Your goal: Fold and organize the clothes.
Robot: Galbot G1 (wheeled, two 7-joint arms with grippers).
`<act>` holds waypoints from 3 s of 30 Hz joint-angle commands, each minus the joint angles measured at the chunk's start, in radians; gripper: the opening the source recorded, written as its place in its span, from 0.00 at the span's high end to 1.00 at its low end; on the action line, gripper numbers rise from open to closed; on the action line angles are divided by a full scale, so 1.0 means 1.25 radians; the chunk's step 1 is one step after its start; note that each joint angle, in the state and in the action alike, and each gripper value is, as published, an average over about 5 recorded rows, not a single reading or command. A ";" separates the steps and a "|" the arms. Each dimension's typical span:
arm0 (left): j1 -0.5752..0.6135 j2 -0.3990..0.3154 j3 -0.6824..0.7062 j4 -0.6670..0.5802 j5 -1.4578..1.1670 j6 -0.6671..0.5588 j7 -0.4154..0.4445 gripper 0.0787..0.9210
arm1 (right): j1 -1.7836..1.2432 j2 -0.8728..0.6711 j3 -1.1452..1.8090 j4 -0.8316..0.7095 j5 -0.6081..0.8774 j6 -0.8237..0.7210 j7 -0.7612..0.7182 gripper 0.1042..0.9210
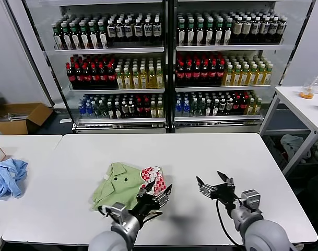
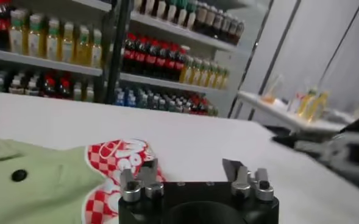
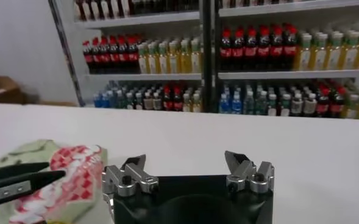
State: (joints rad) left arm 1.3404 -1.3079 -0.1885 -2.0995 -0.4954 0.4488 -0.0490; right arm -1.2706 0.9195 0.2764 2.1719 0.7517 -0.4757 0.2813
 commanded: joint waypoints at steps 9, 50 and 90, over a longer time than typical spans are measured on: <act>0.178 0.042 -0.356 -0.129 -0.120 -0.049 -0.040 0.12 | 0.264 0.260 -0.322 -0.259 0.119 0.011 0.080 0.12; 0.187 0.003 -0.336 -0.121 -0.087 -0.046 -0.053 0.12 | 0.385 0.239 -0.324 -0.419 -0.008 -0.042 0.052 0.96; 0.133 0.036 -0.303 -0.086 -0.046 -0.053 -0.054 0.12 | 0.355 0.037 -0.118 -0.452 -0.328 0.330 -0.128 0.72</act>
State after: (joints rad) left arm 1.5168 -1.2684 -0.5690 -2.2079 -0.5800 0.3913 -0.1157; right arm -0.5864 1.0234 -0.0379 1.4120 0.3936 -0.3664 -0.0385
